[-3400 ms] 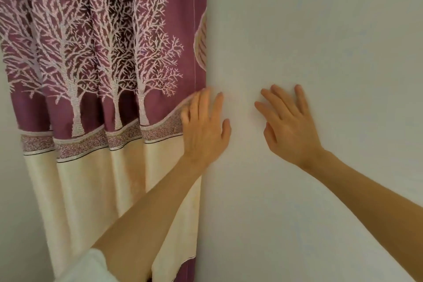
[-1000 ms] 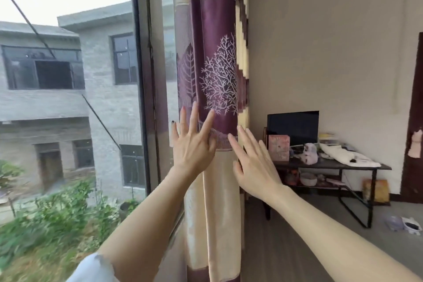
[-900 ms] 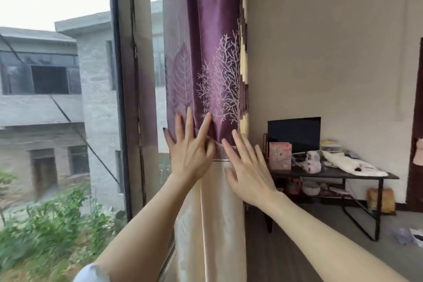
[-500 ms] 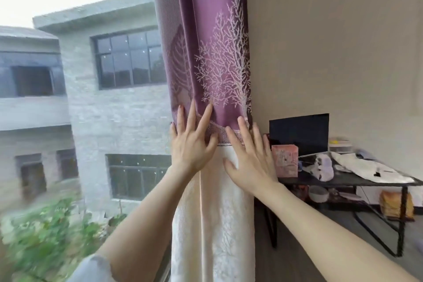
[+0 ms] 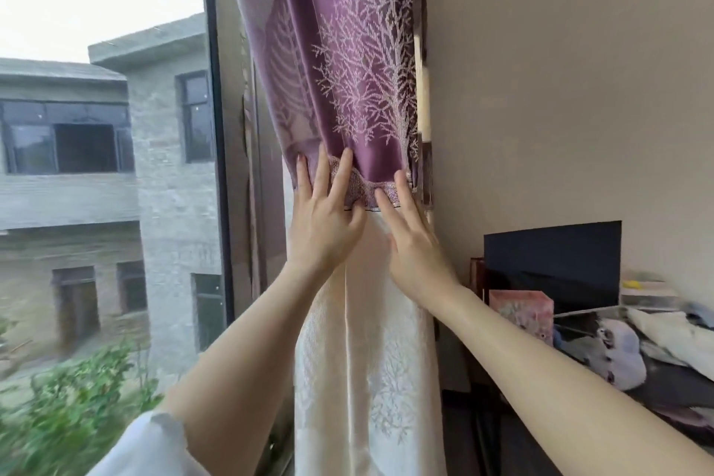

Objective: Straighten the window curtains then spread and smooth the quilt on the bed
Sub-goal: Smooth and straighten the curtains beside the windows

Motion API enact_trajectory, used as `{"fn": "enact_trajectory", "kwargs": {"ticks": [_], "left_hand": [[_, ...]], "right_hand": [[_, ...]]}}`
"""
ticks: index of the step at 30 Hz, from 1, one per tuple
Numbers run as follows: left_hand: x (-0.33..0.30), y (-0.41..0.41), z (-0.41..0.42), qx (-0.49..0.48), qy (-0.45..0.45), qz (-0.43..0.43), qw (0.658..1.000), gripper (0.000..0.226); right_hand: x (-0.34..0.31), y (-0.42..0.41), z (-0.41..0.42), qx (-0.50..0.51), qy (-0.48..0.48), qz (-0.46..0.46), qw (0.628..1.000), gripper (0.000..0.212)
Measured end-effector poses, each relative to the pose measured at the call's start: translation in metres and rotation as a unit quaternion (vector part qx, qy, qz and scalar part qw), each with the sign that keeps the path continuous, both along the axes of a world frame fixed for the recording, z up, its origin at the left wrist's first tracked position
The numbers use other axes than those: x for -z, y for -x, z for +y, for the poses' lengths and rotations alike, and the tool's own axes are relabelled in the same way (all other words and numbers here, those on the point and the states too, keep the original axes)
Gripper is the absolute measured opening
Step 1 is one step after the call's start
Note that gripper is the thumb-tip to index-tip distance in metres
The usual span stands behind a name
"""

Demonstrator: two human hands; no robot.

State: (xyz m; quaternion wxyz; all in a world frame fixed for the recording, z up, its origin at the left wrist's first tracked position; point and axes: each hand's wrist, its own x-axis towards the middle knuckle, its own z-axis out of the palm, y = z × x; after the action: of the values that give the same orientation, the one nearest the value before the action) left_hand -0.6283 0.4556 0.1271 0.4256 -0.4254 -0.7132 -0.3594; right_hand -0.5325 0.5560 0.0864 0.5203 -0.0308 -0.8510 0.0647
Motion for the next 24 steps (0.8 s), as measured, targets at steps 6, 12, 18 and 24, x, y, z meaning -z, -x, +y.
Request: {"fn": "enact_trajectory", "kwargs": {"ticks": [6,12,18,24], "left_hand": [[-0.001,0.080,0.098,-0.025,0.038,-0.021,0.999,0.072],[0.013,0.167,0.205,-0.117,0.040,0.013,0.992,0.069],[0.011,0.257,0.322,-0.087,0.062,0.007,0.994,0.068],[0.012,0.322,0.429,-0.049,0.061,0.009,0.997,0.069]], "right_hand": [[-0.002,0.077,0.096,0.006,0.014,-0.045,0.999,0.094],[0.006,0.161,0.204,0.047,0.008,-0.078,0.996,0.084],[0.007,0.239,0.318,0.089,0.023,-0.088,0.992,0.083],[0.008,0.297,0.420,0.191,-0.014,-0.083,0.978,0.091]]}}
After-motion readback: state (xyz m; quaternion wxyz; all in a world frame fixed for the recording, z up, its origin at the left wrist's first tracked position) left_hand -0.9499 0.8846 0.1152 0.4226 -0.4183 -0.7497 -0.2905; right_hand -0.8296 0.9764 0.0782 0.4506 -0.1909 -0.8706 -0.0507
